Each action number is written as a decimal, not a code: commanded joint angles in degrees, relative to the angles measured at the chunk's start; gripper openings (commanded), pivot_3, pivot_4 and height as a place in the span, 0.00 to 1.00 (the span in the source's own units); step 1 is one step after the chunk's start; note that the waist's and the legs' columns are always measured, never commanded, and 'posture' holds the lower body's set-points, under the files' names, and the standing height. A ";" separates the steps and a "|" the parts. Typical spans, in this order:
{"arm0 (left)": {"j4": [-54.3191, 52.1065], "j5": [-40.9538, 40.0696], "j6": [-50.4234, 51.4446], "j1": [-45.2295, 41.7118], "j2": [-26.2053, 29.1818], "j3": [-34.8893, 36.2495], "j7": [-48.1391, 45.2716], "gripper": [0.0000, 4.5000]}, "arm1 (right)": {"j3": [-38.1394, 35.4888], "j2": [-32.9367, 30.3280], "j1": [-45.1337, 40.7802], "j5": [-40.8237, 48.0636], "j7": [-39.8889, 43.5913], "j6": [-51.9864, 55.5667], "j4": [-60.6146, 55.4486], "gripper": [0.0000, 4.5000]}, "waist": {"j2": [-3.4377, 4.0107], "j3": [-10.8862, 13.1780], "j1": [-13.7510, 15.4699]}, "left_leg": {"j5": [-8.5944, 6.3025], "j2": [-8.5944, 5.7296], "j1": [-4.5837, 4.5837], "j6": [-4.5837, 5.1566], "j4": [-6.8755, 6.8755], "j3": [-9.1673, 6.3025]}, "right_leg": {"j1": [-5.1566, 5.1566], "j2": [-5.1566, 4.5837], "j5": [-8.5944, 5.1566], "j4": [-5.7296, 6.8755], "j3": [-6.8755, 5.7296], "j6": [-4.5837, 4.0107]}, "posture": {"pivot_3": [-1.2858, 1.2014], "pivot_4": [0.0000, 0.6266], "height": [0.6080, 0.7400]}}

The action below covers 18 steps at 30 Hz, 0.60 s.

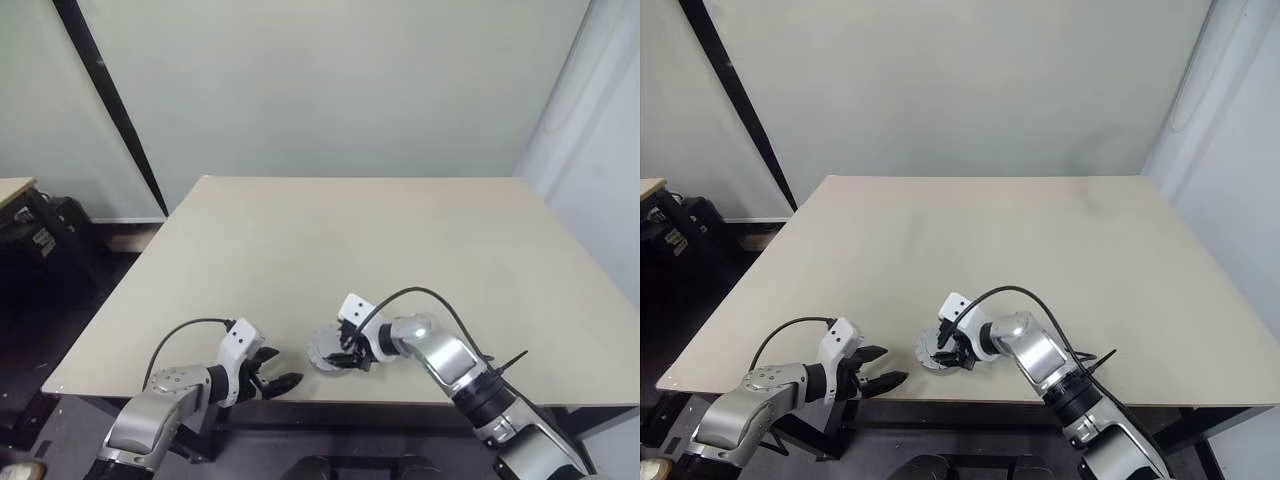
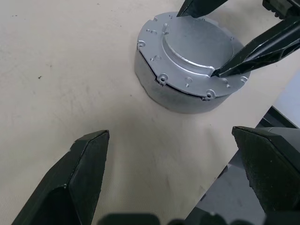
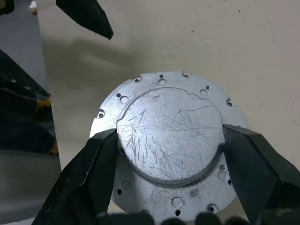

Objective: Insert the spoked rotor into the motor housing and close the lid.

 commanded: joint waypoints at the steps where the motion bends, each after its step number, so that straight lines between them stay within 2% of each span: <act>1: -0.93 0.04 -0.35 -0.78 -0.12 0.15 0.17 1.00 | 1.95 -0.38 0.78 -1.00 0.01 1.41 -0.91 0.71 | 0.01 -0.01 -0.01 | 0.00 0.01 0.01 -0.01 0.00 0.01 | 0.00 0.01 0.00 0.00 0.01 0.00 | 0.52 0.00 1.00; 5: -1.01 0.18 -0.45 -0.79 -0.18 0.14 0.27 1.00 | 2.19 -0.47 0.76 -1.14 0.00 2.11 -1.35 0.71 | 0.01 -0.01 -0.01 | -0.03 0.14 0.02 -0.05 0.00 0.02 | 0.00 0.16 0.00 -0.01 0.07 0.00 | 0.52 0.00 1.00; 10: -1.08 0.15 -0.47 -0.85 -0.25 0.20 0.49 1.00 | -0.47 0.52 0.64 3.03 2.90 2.68 -2.46 0.71 | 0.01 -0.01 -0.05 | -0.11 0.45 0.08 -0.19 0.02 0.07 | 0.00 0.49 0.07 -0.03 0.14 -0.12 | 0.52 0.00 1.00; 18: -1.66 -0.09 -0.12 -0.76 -0.21 0.26 0.58 1.00 | -3.89 1.35 -0.65 5.80 2.77 3.44 -2.72 0.71 | 0.02 -0.01 -0.22 | -0.17 0.53 0.10 -0.27 0.01 0.10 | -0.03 0.54 0.10 -0.02 0.12 -0.16 | 0.52 0.00 1.00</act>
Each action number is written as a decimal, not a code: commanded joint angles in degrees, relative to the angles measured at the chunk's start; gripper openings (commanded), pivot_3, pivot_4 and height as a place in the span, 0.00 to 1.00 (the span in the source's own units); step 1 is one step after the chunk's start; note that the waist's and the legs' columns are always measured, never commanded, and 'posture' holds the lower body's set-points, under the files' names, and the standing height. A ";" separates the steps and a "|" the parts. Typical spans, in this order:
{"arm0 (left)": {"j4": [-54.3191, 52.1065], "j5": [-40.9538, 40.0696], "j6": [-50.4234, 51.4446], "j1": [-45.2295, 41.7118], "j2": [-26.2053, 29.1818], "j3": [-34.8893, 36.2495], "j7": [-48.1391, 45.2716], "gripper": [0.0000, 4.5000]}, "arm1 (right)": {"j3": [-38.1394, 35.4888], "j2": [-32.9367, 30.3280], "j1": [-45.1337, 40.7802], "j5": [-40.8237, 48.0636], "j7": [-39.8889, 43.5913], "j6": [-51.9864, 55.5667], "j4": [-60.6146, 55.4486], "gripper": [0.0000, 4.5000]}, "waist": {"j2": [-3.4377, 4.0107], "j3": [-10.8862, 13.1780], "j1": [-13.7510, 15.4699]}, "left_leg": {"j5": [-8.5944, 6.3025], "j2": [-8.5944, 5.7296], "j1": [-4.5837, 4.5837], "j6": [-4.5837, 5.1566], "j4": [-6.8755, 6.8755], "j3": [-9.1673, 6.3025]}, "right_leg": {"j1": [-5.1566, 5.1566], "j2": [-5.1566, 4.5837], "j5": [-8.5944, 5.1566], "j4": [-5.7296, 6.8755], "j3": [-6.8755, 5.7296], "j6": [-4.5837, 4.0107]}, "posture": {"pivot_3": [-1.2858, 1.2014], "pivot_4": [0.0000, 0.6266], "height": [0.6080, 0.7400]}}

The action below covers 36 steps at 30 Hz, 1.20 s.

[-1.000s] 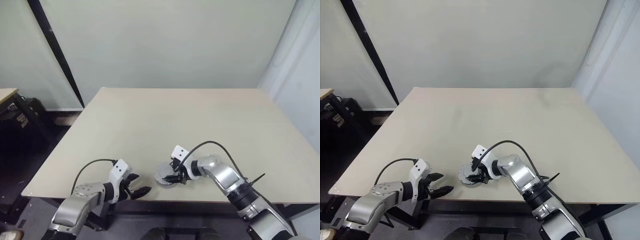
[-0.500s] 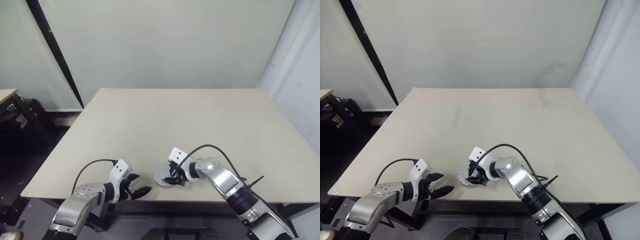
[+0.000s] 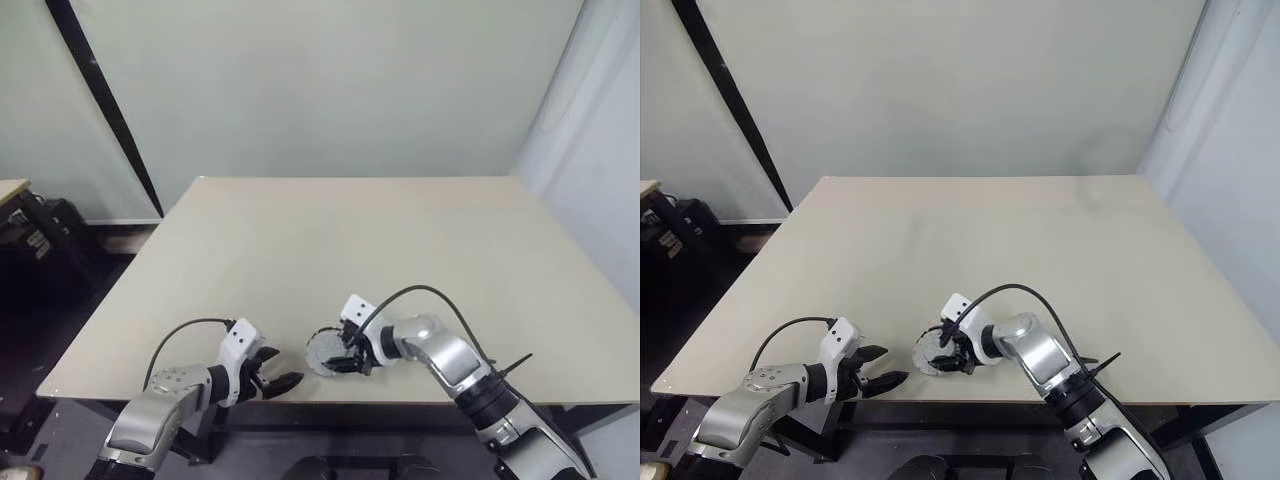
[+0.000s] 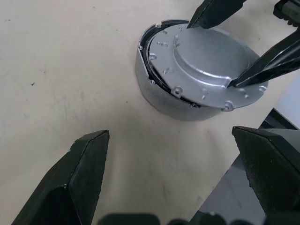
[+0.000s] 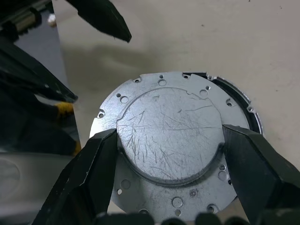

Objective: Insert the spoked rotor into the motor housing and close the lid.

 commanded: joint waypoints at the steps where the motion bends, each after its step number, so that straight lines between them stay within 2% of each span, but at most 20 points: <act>1: -1.71 -0.13 -0.13 -0.76 0.01 0.27 0.17 1.00 | -1.49 0.73 -1.33 1.65 0.24 -0.69 -1.37 0.71 | 0.00 0.00 0.01 | 0.00 0.00 0.00 0.00 0.00 0.00 | -0.01 0.00 0.00 0.00 0.00 0.00 | 0.52 0.00 1.00; 7: -0.01 0.63 -0.64 -2.50 -3.57 2.79 6.26 1.00 | -1.12 0.96 -1.17 1.22 -0.30 -1.39 -1.14 0.71 | 0.01 0.00 0.03 | 0.00 0.00 0.00 -0.01 0.02 0.00 | 0.02 0.00 0.01 -0.01 0.00 -0.02 | 0.52 0.00 1.00; 13: -1.23 -0.08 -1.16 -1.93 -2.62 1.77 4.37 1.00 | -1.16 1.13 -1.45 1.42 -0.18 -1.35 -1.86 0.71 | 0.01 0.01 -0.12 | 0.00 0.03 0.01 -0.02 0.02 0.05 | -0.01 0.02 0.05 0.00 -0.01 -0.08 | 0.52 0.00 1.00; 16: -0.81 0.67 -1.49 -2.04 -2.98 1.89 5.54 0.86 | -1.39 1.02 -1.65 1.30 -0.30 -1.85 -1.93 0.71 | 0.01 0.01 -0.19 | 0.00 0.03 0.00 -0.02 0.02 0.05 | 0.00 0.02 0.05 0.00 0.00 -0.08 | 0.52 0.00 1.00; 27: -0.24 0.91 -4.08 -1.79 -3.03 1.74 5.15 0.00 | -3.22 1.86 -2.00 2.36 -1.29 -1.58 -2.78 0.71 | 0.01 0.01 -0.66 | 0.00 0.03 0.00 -0.02 0.02 0.04 | 0.00 0.02 0.05 0.00 0.00 -0.08 | 0.52 0.00 1.00; 36: -0.20 1.23 -4.45 -1.48 -2.62 1.46 4.88 0.00 | -1.82 2.78 -1.54 0.58 -4.37 -2.17 -1.87 0.71 | 0.02 0.01 -0.66 | 0.00 0.02 0.00 -0.02 0.02 0.03 | 0.00 0.02 0.06 0.00 0.00 -0.09 | 0.52 0.00 1.00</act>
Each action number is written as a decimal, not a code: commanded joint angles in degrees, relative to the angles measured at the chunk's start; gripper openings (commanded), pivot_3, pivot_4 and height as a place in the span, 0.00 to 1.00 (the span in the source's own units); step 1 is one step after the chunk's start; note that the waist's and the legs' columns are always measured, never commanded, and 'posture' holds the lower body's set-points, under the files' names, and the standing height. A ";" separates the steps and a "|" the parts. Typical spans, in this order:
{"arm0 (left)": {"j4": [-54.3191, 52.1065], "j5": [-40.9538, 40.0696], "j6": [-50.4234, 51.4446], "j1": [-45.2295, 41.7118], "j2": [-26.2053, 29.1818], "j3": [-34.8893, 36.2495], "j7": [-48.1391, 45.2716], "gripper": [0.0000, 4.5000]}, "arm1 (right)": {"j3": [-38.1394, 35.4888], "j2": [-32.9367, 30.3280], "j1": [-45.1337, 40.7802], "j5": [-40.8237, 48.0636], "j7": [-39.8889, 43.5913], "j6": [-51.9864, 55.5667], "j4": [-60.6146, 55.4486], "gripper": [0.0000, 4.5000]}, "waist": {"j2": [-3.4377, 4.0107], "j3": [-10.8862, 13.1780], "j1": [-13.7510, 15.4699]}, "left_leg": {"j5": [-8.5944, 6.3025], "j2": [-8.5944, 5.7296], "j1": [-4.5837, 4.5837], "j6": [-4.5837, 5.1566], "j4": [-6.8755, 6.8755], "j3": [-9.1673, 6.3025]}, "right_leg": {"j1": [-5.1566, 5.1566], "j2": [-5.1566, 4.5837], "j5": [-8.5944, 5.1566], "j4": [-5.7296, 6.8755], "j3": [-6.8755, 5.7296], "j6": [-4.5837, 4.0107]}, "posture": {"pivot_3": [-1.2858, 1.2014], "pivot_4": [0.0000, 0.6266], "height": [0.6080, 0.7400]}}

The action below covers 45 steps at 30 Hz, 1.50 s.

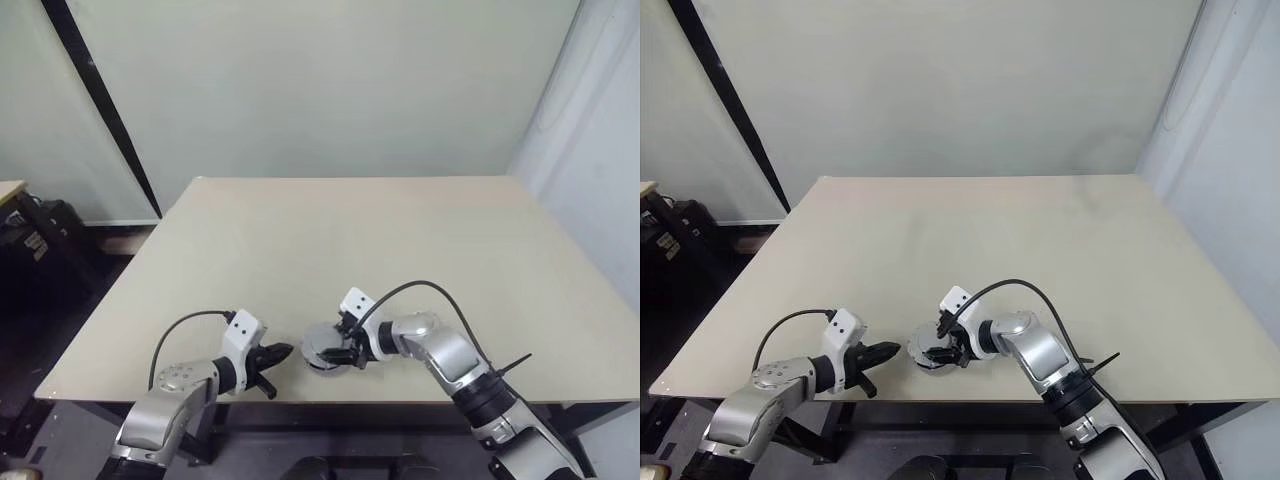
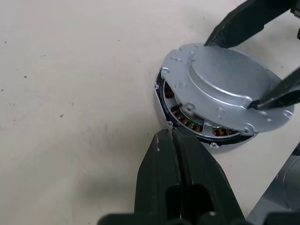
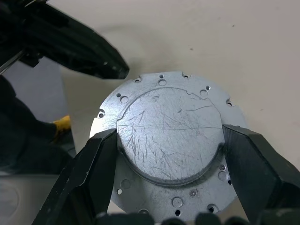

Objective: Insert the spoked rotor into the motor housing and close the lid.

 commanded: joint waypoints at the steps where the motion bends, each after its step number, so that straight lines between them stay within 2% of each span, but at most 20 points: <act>1: -0.81 0.43 -1.05 -0.46 0.67 0.77 -0.45 0.00 | 0.34 0.88 -1.26 -0.66 -1.68 -1.19 -1.68 0.71 | 0.00 0.00 -0.01 | 0.00 0.00 0.00 0.00 0.00 0.00 | 0.00 0.00 0.00 0.00 0.00 0.00 | 0.52 0.00 1.00; 10: -1.30 0.48 -0.92 -0.03 0.95 0.83 -0.44 0.00 | 6.03 -0.28 -1.11 -5.86 -3.88 -1.98 -0.14 0.71 | 0.00 0.00 -0.23 | 0.00 0.01 0.06 0.00 0.00 0.02 | 0.03 0.00 0.00 0.00 0.00 -0.01 | 0.52 0.00 1.00; 22: -1.09 0.57 -1.24 -0.26 0.70 0.59 -0.25 0.00 | 6.99 -1.03 -1.21 -6.62 -3.62 0.12 -0.24 0.71 | 0.01 0.00 -0.52 | 0.00 0.02 0.16 0.00 -0.02 0.02 | 0.12 0.00 0.00 0.00 0.01 -0.01 | 0.52 0.00 1.00; 33: -0.03 1.73 -2.08 -1.13 -0.66 -0.16 0.09 0.00 | 6.66 1.34 -1.21 -6.93 -5.76 3.49 -0.10 0.71 | 0.02 0.00 -0.56 | -0.01 0.05 0.22 -0.01 -0.02 0.03 | 0.15 0.00 -0.01 0.02 0.01 -0.02 | 0.52 0.00 1.00; 45: 2.07 3.10 -3.53 -2.42 -2.01 -1.39 0.33 0.00 | 9.40 -0.47 -2.18 -8.70 -5.05 2.22 0.20 0.71 | 0.04 -0.02 -0.63 | -0.01 0.06 0.28 -0.01 -0.02 0.04 | 0.17 0.00 -0.01 0.03 0.01 -0.03 | 0.52 0.00 1.00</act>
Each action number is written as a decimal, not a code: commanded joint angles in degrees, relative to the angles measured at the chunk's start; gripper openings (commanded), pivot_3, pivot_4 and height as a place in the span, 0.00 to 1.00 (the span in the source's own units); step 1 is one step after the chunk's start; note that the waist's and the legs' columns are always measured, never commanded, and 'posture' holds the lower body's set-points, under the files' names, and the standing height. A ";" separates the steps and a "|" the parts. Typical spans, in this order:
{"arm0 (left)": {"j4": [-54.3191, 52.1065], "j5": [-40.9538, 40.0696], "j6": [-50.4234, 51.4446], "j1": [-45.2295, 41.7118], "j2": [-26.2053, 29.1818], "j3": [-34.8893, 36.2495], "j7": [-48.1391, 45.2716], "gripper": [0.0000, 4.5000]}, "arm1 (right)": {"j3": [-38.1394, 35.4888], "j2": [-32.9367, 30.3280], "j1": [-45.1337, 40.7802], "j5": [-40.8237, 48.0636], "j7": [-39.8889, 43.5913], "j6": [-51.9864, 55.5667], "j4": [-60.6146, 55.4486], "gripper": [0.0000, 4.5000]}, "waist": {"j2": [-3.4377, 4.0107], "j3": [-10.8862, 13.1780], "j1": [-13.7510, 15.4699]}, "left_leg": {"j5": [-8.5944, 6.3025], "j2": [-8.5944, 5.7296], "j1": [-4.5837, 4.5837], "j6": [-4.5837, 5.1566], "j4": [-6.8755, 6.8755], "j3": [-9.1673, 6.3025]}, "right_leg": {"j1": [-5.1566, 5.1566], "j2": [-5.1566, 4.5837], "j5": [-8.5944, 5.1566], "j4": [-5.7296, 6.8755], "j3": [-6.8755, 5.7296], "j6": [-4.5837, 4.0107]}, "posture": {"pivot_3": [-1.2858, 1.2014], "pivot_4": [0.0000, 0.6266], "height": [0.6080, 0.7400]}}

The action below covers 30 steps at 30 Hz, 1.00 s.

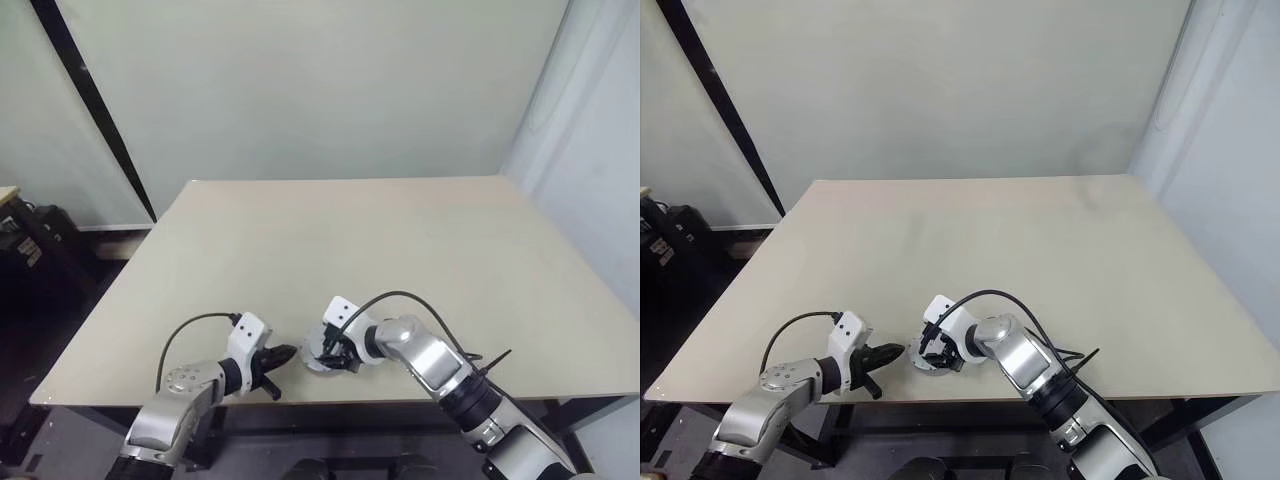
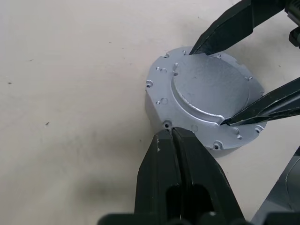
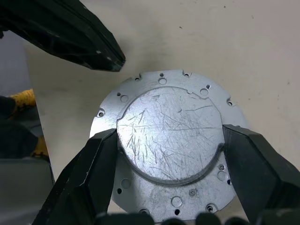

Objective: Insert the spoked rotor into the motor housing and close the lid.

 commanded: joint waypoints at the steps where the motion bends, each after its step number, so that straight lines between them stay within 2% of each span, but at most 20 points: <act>1: -0.10 0.84 -1.43 -1.68 -0.17 -0.22 -0.16 0.00 | 1.28 -1.11 -0.57 -1.33 0.55 0.17 0.64 0.71 | 0.00 0.00 0.02 | 0.00 0.00 0.00 0.00 0.00 0.00 | 0.01 0.00 0.00 0.00 0.00 0.00 | 0.52 0.00 1.00; 17: 6.50 4.63 -3.64 -6.18 -3.15 -4.60 -0.28 0.00 | 0.80 -2.06 -1.65 -0.77 2.43 0.54 1.67 0.71 | 0.04 -0.01 0.20 | 0.00 -0.06 -0.01 0.00 -0.01 -0.03 | 0.04 -0.02 0.01 -0.02 0.01 0.02 | 0.52 0.00 1.00; 24: 11.18 7.15 -3.49 -8.90 -5.17 -7.55 -1.07 0.00 | 0.77 -2.08 -1.66 -0.81 2.37 0.53 1.87 0.71 | 0.32 -0.22 0.54 | 0.00 -0.11 0.02 0.01 0.01 -0.04 | 0.13 -0.04 0.01 -0.03 0.01 0.03 | 0.52 0.00 1.00; 30: 11.60 8.31 -1.62 -9.28 -4.79 -9.58 -3.49 0.00 | 0.45 -2.07 -1.64 -0.72 2.14 0.87 1.64 0.71 | 0.45 -0.34 0.73 | 0.00 -0.12 0.11 0.01 0.02 -0.05 | 0.25 -0.05 0.00 -0.04 0.02 0.03 | 0.52 0.00 1.00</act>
